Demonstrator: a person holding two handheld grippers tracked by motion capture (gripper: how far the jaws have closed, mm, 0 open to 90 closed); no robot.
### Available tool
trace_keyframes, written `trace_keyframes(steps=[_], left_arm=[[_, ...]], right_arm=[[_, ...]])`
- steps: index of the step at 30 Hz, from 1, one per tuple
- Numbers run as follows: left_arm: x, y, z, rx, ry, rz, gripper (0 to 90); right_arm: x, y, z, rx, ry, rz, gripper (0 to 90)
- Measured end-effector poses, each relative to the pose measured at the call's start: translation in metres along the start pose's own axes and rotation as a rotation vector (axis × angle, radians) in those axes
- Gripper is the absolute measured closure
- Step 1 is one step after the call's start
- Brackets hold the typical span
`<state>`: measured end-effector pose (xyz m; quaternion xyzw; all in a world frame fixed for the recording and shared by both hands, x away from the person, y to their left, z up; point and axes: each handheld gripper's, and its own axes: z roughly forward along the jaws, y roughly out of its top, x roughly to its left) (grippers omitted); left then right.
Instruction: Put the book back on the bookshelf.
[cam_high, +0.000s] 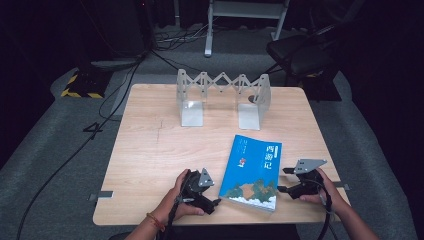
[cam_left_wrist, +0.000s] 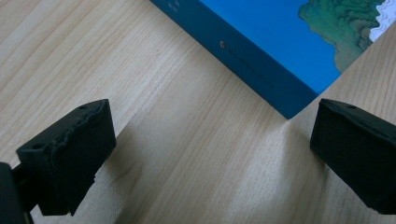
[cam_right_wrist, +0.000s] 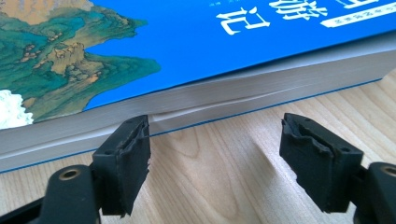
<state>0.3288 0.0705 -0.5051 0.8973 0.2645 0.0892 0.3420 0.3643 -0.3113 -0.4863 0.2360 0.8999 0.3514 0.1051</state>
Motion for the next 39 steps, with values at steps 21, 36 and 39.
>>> trace_keyframes(steps=[21,36,39], left_arm=[[0.039,-0.012,-0.012,-0.002,0.097,-0.098,0.9],[0.036,-0.014,-0.015,0.008,0.115,-0.125,0.9],[0.033,-0.012,-0.018,0.038,0.121,-0.130,2.7]], right_arm=[[0.019,0.022,0.023,0.011,-0.040,-0.023,24.6],[0.020,0.024,0.020,-0.025,-0.062,0.028,24.5],[0.021,0.027,0.016,-0.052,-0.067,0.038,24.5]])
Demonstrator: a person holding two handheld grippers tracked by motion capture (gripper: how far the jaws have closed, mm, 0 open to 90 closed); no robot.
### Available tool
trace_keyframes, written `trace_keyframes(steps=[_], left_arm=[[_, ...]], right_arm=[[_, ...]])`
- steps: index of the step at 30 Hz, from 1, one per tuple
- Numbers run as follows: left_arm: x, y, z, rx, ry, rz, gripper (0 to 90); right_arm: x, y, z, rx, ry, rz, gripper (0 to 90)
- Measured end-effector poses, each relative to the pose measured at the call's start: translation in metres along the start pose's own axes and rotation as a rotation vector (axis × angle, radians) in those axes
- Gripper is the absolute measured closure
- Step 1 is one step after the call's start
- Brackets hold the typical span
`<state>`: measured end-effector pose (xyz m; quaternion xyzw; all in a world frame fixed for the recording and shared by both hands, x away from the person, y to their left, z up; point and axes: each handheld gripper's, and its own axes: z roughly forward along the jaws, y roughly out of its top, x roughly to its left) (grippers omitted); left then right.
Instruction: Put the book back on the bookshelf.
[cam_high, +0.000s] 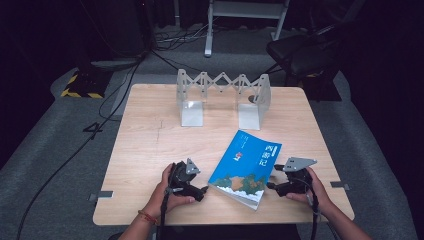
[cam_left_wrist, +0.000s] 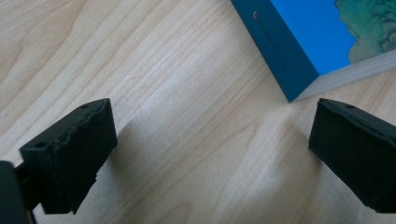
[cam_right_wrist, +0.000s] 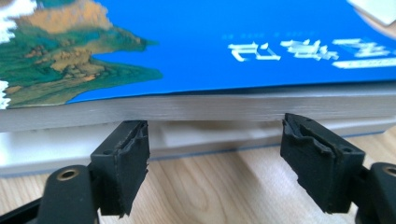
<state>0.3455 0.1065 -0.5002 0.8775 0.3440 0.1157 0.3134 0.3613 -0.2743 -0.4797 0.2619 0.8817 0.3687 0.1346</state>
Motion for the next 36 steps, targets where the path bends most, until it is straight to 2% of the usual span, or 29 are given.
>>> trace_keyframes(steps=[1,3,4,9,10,11,13,14,17,19,20,21,25,28,29,30,31,32,33,36], left_arm=[[-0.001,0.000,-0.002,0.000,-0.008,0.010,5.5],[-0.003,0.000,-0.006,-0.005,-0.021,0.036,18.4],[-0.005,0.001,-0.008,-0.006,-0.020,0.051,21.3],[-0.018,0.011,-0.018,-0.074,-0.095,0.107,22.6],[-0.021,0.014,-0.019,-0.082,-0.098,0.117,22.6],[-0.026,0.018,-0.019,-0.087,-0.108,0.134,22.7],[-0.039,0.025,-0.017,-0.063,-0.098,0.184,25.6],[-0.039,0.025,-0.017,-0.063,-0.098,0.184,25.8],[-0.056,0.035,-0.010,-0.075,-0.155,0.196,26.1],[-0.067,0.042,-0.006,-0.082,-0.168,0.234,26.2],[-0.071,0.046,-0.003,-0.090,-0.176,0.239,26.0],[-0.076,0.049,0.000,-0.092,-0.170,0.236,26.1],[-0.089,0.056,0.007,-0.118,-0.123,0.284,26.8],[-0.093,0.061,0.012,-0.165,-0.100,0.265,27.9],[-0.094,0.061,0.014,-0.185,-0.093,0.270,31.0],[-0.094,0.061,0.014,-0.185,-0.093,0.270,33.1],[-0.096,0.062,0.015,-0.198,-0.083,0.280,33.1],[-0.097,0.062,0.016,-0.207,-0.068,0.281,40.1],[-0.098,0.061,0.016,-0.215,-0.051,0.283,40.1],[-0.094,0.059,0.014,-0.244,-0.061,0.286,51.1]], right_arm=[[0.000,0.002,-0.001,-0.006,-0.001,0.006,24.5],[0.001,0.006,-0.004,-0.024,-0.008,0.015,24.6],[0.001,0.008,-0.005,-0.028,-0.013,0.014,24.5],[0.003,0.021,-0.010,-0.030,-0.037,0.016,25.5],[0.003,0.023,-0.011,-0.030,-0.037,0.028,25.5],[0.003,0.025,-0.011,-0.033,-0.035,0.030,25.5],[0.003,0.028,-0.012,-0.038,-0.036,0.033,25.4],[0.002,0.029,-0.012,-0.039,-0.036,0.036,25.4],[0.003,0.031,-0.012,-0.043,-0.039,0.040,25.4],[0.003,0.033,-0.013,-0.043,-0.044,0.041,25.4],[0.003,0.034,-0.013,-0.050,-0.046,0.043,25.4],[0.003,0.035,-0.013,-0.056,-0.048,0.042,25.4],[0.003,0.039,-0.013,-0.069,-0.043,0.045,25.5],[0.002,0.040,-0.012,-0.080,-0.038,0.057,25.4],[0.001,0.041,-0.012,-0.082,-0.039,0.055,25.4],[0.001,0.041,-0.012,-0.082,-0.039,0.055,25.4],[0.002,0.042,-0.012,-0.082,-0.040,0.056,25.4],[0.002,0.043,-0.011,-0.083,-0.042,0.048,25.3],[0.002,0.043,-0.011,-0.083,-0.042,0.048,25.3],[0.002,0.046,-0.010,-0.092,-0.044,0.053,25.3]])
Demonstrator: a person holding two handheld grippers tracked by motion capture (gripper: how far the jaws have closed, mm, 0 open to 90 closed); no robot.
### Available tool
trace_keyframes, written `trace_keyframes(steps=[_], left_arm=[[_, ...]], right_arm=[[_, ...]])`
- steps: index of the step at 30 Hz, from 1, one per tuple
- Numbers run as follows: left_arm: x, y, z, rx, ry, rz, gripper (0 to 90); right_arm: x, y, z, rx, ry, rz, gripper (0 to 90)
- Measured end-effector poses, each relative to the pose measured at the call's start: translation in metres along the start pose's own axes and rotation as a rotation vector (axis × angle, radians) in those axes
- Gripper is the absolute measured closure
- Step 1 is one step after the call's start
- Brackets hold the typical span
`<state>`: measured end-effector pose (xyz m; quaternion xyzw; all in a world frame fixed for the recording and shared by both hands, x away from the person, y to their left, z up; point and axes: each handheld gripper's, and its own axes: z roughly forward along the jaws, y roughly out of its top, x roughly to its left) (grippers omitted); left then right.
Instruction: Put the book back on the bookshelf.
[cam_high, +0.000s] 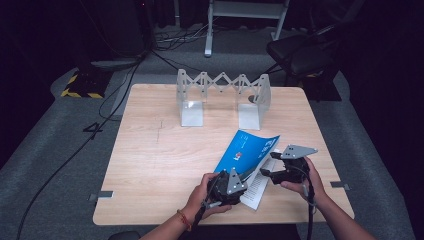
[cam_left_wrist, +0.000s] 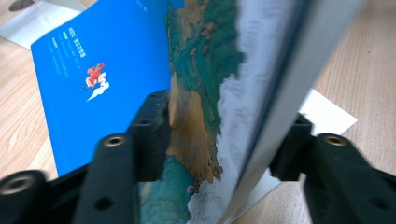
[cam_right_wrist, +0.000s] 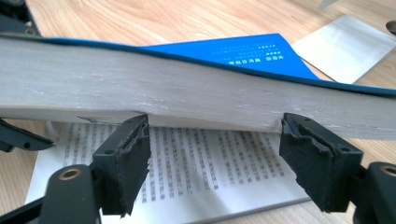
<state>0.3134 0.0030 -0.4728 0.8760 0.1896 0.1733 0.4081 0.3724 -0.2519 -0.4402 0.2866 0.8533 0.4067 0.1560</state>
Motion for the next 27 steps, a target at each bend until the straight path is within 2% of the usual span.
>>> trace_keyframes(steps=[1,4,7,9,12,16,21,24,27], left_arm=[[0.001,-0.001,-0.001,-0.003,-0.003,0.015,54.1],[0.005,-0.001,-0.005,-0.016,-0.012,0.024,61.6],[0.009,-0.001,-0.009,-0.018,-0.003,0.008,67.0],[0.018,-0.004,-0.014,-0.019,0.002,-0.010,69.6],[0.024,-0.007,-0.017,-0.006,0.006,-0.005,72.0],[0.028,-0.008,-0.020,0.003,-0.002,0.006,72.0],[0.034,-0.012,-0.025,0.020,-0.020,0.016,71.5],[0.038,-0.014,-0.029,0.031,-0.022,0.023,71.0],[0.041,-0.017,-0.033,0.039,-0.022,0.025,70.2]], right_arm=[[0.000,0.001,0.001,-0.003,-0.001,0.003,25.3],[0.000,0.002,0.002,-0.015,-0.006,0.007,25.3],[-0.001,0.001,0.001,-0.022,-0.001,0.016,25.0],[-0.002,-0.001,0.000,-0.033,0.011,0.033,25.2],[-0.001,-0.002,-0.001,-0.043,0.019,0.037,26.5],[0.003,-0.005,-0.003,-0.050,0.027,0.001,28.1],[0.006,-0.004,-0.016,-0.109,0.061,-0.066,34.9],[0.004,-0.002,-0.018,-0.126,0.086,-0.112,35.2],[0.002,-0.001,-0.013,-0.109,0.117,-0.149,34.7]])
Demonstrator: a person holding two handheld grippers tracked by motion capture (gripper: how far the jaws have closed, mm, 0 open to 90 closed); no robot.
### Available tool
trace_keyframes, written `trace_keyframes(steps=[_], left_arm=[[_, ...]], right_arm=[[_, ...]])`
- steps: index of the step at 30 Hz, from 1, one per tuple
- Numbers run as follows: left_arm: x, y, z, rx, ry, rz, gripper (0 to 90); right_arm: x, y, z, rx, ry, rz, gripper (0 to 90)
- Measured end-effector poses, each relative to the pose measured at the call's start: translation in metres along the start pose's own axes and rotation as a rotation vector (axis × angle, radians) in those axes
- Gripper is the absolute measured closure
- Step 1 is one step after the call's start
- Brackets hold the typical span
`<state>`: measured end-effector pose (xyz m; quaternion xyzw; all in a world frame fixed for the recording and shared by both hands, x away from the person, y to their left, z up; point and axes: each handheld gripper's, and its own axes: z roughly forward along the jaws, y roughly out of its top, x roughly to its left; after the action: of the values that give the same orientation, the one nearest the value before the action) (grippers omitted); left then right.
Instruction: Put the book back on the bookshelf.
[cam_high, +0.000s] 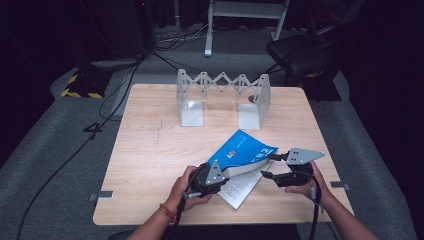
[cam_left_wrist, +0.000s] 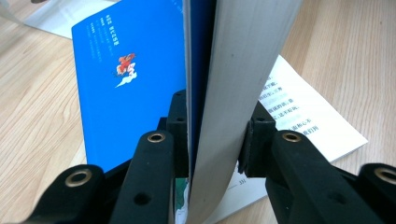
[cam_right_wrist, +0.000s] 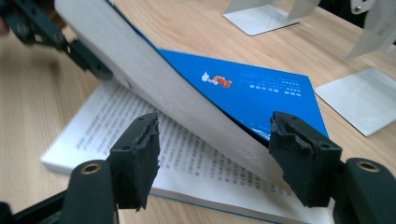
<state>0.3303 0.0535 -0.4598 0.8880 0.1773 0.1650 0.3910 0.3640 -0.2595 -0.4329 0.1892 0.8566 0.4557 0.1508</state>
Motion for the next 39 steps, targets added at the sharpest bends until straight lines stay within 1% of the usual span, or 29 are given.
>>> trace_keyframes(steps=[1,3,5,6,7,9,11,12,13,14,16,17,18,20,22,24,25,26,27,28,30,32,35,36,38,39], left_arm=[[0.002,-0.001,-0.001,0.005,-0.007,0.005,70.0],[0.004,-0.003,-0.004,0.010,-0.007,-0.001,69.5],[0.007,-0.005,-0.006,0.019,-0.005,-0.005,68.7],[0.008,-0.007,-0.008,0.020,-0.006,-0.006,68.3],[0.009,-0.008,-0.009,0.023,-0.004,-0.006,68.1],[0.010,-0.010,-0.010,0.026,-0.006,-0.005,68.0],[0.012,-0.014,-0.014,0.030,-0.008,0.000,67.2],[0.012,-0.014,-0.014,0.030,-0.008,0.000,67.1],[0.013,-0.016,-0.016,0.031,-0.007,-0.010,67.1],[0.014,-0.017,-0.016,0.026,-0.010,-0.006,67.0],[0.016,-0.018,-0.018,0.026,-0.010,-0.005,66.8],[0.017,-0.019,-0.019,0.028,-0.010,-0.008,66.7],[0.019,-0.020,-0.021,0.028,-0.012,-0.007,66.6],[0.021,-0.022,-0.023,0.027,-0.013,-0.012,66.2],[0.023,-0.024,-0.024,0.032,-0.012,-0.014,65.9],[0.025,-0.026,-0.026,0.033,-0.014,-0.018,65.1],[0.026,-0.027,-0.027,0.034,-0.013,-0.019,64.7],[0.026,-0.028,-0.027,0.034,-0.011,-0.021,64.5],[0.027,-0.028,-0.028,0.032,-0.008,-0.025,64.2],[0.027,-0.029,-0.029,0.030,-0.008,-0.029,64.2],[0.029,-0.029,-0.030,0.028,-0.010,-0.030,64.1],[0.029,-0.030,-0.030,0.028,-0.010,-0.032,64.1],[0.031,-0.030,-0.031,0.028,-0.018,-0.029,64.1],[0.032,-0.031,-0.031,0.026,-0.020,-0.031,64.1],[0.033,-0.031,-0.032,0.026,-0.022,-0.032,64.0],[0.033,-0.031,-0.032,0.025,-0.021,-0.039,63.8]], right_arm=[[-0.001,-0.001,0.002,0.009,0.005,-0.018,35.1],[-0.001,-0.002,0.008,0.024,0.030,-0.045,35.0],[-0.002,-0.003,0.012,0.021,0.047,-0.075,35.0],[-0.003,-0.003,0.013,0.015,0.057,-0.078,36.2],[-0.004,-0.003,0.014,0.005,0.052,-0.080,35.8],[-0.005,-0.002,0.014,0.003,0.044,-0.085,35.2],[-0.010,-0.001,0.012,-0.009,0.026,-0.064,33.9],[-0.010,-0.001,0.012,-0.009,0.026,-0.064,33.9],[-0.011,-0.001,0.012,-0.008,0.025,-0.064,33.2],[-0.012,0.000,0.013,0.001,0.028,-0.070,32.2],[-0.013,0.000,0.017,0.016,0.044,-0.077,32.0],[-0.014,-0.001,0.020,0.023,0.061,-0.079,32.0],[-0.013,-0.002,0.024,0.037,0.073,-0.095,32.1],[-0.013,-0.005,0.030,0.052,0.095,-0.099,31.8],[-0.014,-0.007,0.033,0.055,0.101,-0.108,31.7],[-0.016,-0.010,0.038,0.083,0.076,-0.133,31.7],[-0.017,-0.011,0.040,0.085,0.072,-0.138,32.4],[-0.020,-0.012,0.041,0.093,0.057,-0.147,34.9],[-0.022,-0.013,0.042,0.097,0.034,-0.148,35.3],[-0.026,-0.015,0.043,0.092,0.049,-0.138,35.5],[-0.030,-0.016,0.044,0.076,0.069,-0.128,36.6],[-0.030,-0.017,0.044,0.069,0.071,-0.137,37.7],[-0.026,-0.017,0.044,0.063,0.059,-0.170,38.3],[-0.025,-0.017,0.044,0.055,0.059,-0.169,36.4],[-0.024,-0.017,0.045,0.056,0.064,-0.172,31.5],[-0.023,-0.016,0.047,0.066,0.063,-0.185,29.5]])
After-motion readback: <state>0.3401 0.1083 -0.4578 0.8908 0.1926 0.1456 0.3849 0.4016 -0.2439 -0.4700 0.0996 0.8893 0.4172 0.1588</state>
